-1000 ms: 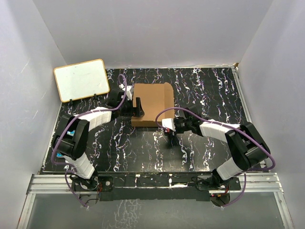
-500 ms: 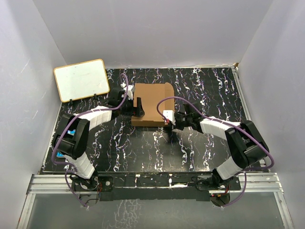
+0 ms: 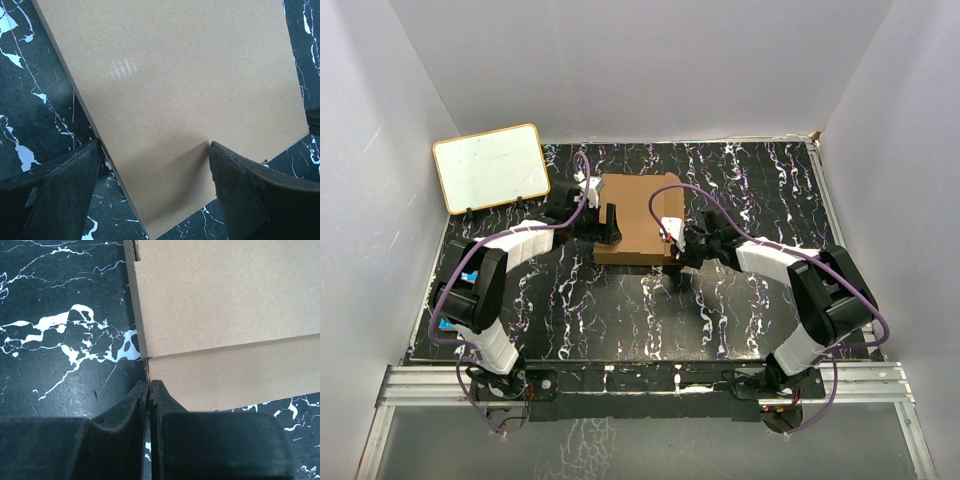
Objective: Fold the paper box
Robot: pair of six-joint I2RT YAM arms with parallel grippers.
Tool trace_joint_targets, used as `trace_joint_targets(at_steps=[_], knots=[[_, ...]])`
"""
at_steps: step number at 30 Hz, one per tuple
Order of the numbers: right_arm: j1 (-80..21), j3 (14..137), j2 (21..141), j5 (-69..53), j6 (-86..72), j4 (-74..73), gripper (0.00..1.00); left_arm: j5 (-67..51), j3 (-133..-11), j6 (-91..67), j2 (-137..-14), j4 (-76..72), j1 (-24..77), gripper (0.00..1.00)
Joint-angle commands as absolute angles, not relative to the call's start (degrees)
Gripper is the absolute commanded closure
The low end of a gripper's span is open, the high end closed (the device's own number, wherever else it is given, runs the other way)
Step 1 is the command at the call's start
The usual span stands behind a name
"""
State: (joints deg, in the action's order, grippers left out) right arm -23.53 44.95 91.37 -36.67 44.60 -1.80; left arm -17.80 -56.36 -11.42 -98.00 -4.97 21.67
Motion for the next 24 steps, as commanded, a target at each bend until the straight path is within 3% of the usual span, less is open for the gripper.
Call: trace_joint_targets(at_steps=[1,24], knots=[[-23.20,48.41,92.68,-35.49,41.42,-0.50,0.92,-18.40,-57.40,-8.29,-99.05,0.00,21.71,0.16],[-24.09,52.86,93.09,-40.12,38.90,-5.69,0.92,-21.79,-58.29,-9.65,-100.33,0.41,22.78,0.18]])
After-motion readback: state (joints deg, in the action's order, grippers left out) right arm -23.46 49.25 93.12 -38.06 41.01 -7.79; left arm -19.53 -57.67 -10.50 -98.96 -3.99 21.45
